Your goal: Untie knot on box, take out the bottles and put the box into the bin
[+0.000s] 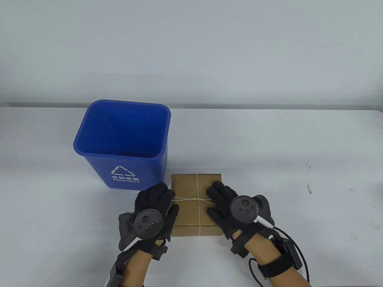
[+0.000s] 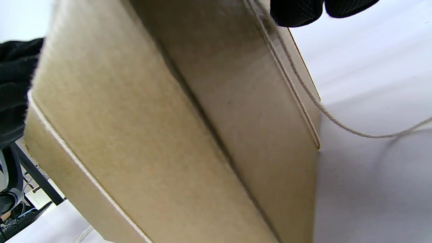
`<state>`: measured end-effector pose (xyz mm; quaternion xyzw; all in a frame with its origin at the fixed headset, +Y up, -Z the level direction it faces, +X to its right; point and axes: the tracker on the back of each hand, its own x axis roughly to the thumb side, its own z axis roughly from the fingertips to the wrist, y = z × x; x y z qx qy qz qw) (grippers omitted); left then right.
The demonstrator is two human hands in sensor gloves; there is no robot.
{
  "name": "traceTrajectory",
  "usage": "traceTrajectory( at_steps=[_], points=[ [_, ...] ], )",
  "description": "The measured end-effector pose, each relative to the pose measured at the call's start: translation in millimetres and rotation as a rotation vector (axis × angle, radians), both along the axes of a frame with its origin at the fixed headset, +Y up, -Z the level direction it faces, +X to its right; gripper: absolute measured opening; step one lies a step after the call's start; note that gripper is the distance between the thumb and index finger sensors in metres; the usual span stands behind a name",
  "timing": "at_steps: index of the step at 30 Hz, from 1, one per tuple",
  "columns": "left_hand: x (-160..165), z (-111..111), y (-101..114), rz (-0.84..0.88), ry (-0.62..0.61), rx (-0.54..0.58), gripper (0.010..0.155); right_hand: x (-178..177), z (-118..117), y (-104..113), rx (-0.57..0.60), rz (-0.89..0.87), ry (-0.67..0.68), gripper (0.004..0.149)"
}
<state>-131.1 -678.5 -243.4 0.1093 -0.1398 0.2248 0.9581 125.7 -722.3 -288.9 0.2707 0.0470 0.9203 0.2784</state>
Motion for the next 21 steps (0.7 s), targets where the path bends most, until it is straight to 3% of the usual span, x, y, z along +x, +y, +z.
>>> traceTrajectory(
  at_steps=[8,12,21],
  points=[
    [39.9,-16.6,-9.6,-0.048,-0.092,-0.132,0.074,-0.1,-0.3,0.3,-0.001,0.0,0.003,0.068],
    [39.6,-16.9,-21.9,-0.086,-0.122,-0.19,0.076,-1.3,-1.2,4.4,0.003,0.005,-0.001,0.066],
    [38.6,-14.5,-27.8,-0.075,-0.108,-0.189,0.077,-19.1,-15.1,35.0,-0.022,0.126,-0.109,0.053]
  ],
)
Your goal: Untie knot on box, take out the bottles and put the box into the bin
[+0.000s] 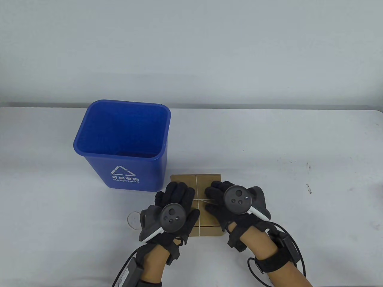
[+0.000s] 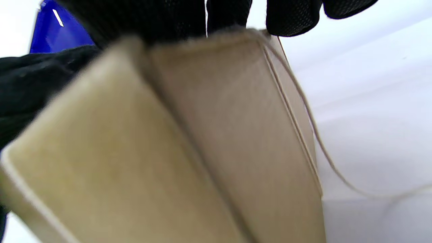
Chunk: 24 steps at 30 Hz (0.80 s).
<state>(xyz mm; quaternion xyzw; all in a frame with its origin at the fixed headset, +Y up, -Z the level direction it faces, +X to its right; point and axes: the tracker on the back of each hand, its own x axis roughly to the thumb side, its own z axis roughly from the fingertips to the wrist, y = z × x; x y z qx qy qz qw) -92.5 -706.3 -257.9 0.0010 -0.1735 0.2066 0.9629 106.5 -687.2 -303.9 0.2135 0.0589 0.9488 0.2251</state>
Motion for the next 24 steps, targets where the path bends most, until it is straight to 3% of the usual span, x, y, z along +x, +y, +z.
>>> traceTrajectory(
  at_steps=[7,14,24],
  points=[
    [-5.0,-1.7,-3.5,0.035,-0.005,-0.02,0.078,-22.6,-15.7,13.5,-0.029,0.037,0.022,0.037],
    [-5.6,-1.2,-4.0,0.041,0.005,-0.011,0.079,-31.1,-10.8,8.9,-0.019,0.157,0.105,0.04],
    [-5.6,0.0,-4.5,0.049,0.014,-0.008,0.078,1.2,-16.9,-2.3,-0.088,-0.052,0.164,0.039]
  ],
)
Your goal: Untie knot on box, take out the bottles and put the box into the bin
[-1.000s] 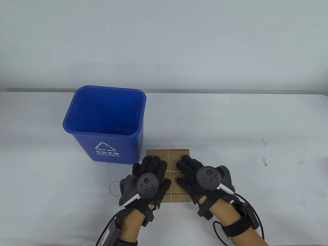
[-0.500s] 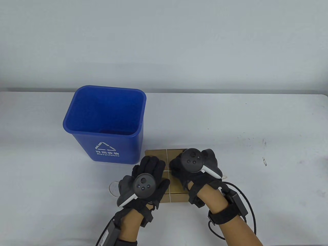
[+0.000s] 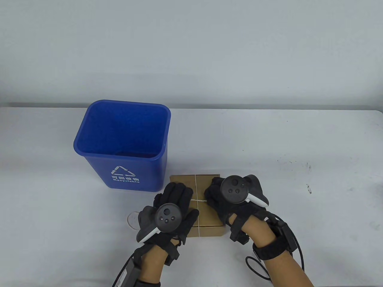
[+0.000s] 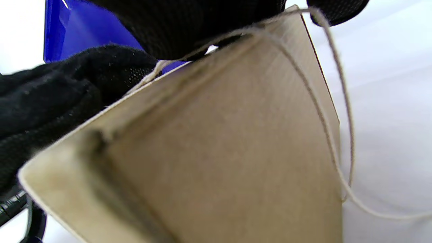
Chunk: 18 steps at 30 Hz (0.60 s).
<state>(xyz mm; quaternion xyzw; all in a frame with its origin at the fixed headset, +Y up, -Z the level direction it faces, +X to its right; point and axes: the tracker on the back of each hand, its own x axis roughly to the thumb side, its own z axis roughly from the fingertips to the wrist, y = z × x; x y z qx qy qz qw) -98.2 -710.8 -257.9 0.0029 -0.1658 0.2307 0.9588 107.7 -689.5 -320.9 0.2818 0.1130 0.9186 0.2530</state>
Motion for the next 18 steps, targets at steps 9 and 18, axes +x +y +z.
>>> traceTrajectory(
  at_steps=[9,18],
  points=[
    [-3.4,2.1,-1.8,0.019,0.003,0.008,0.078,18.3,3.9,0.3,0.05,-0.029,-0.036,0.039],
    [-3.7,2.3,-2.2,0.028,0.0,0.007,0.078,52.3,-11.6,-12.9,-0.014,-0.078,-0.136,0.039]
  ],
)
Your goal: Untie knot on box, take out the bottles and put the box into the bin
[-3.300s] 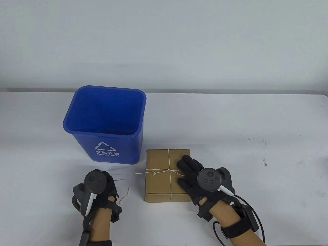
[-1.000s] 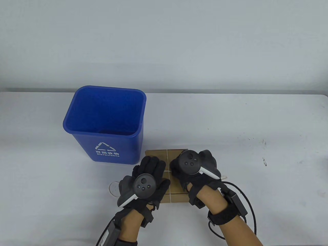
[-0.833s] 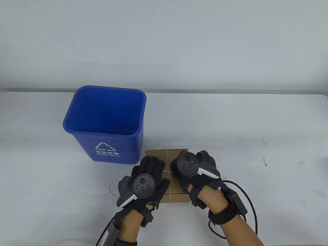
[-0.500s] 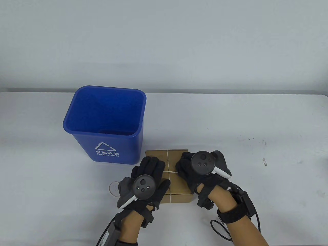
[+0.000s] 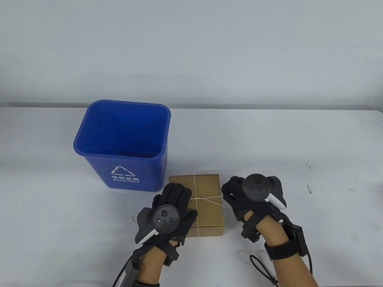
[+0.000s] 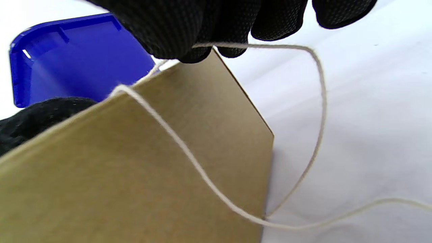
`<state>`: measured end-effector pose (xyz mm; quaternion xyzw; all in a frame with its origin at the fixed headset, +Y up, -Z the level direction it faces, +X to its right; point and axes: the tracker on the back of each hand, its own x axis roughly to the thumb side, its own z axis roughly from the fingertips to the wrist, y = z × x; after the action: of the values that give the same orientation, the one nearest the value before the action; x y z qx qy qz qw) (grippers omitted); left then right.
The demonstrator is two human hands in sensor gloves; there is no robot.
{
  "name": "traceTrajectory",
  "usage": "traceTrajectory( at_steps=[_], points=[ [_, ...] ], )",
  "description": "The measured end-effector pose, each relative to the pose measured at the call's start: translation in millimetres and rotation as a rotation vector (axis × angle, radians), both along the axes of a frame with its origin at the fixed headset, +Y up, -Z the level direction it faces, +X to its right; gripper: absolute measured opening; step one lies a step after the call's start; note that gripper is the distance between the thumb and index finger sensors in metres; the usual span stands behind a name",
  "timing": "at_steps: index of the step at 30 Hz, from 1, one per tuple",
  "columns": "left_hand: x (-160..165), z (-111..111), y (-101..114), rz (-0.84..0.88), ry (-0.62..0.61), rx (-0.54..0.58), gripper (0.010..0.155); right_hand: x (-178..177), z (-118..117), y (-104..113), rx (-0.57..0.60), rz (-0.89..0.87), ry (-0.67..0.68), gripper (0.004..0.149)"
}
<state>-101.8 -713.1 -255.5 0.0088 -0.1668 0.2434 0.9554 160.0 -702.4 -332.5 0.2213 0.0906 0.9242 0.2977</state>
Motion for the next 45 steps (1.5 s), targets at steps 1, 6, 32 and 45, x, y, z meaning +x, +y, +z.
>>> traceTrajectory(
  at_steps=[1,6,32,45],
  points=[
    [-0.1,0.1,-0.1,0.002,0.0,0.0,0.078,1.3,-0.8,-1.1,-0.003,0.001,-0.004,0.039],
    [-0.5,0.5,-0.8,0.007,0.001,-0.001,0.078,9.7,-6.4,-12.3,-0.04,0.065,-0.033,0.039],
    [-4.4,1.8,-1.9,0.032,0.002,-0.011,0.078,53.1,-28.9,-66.6,-0.141,0.44,-0.25,0.037],
    [-4.7,1.9,-2.2,0.035,0.003,-0.01,0.078,64.4,-32.3,-67.0,-0.163,0.434,-0.303,0.036]
  ],
)
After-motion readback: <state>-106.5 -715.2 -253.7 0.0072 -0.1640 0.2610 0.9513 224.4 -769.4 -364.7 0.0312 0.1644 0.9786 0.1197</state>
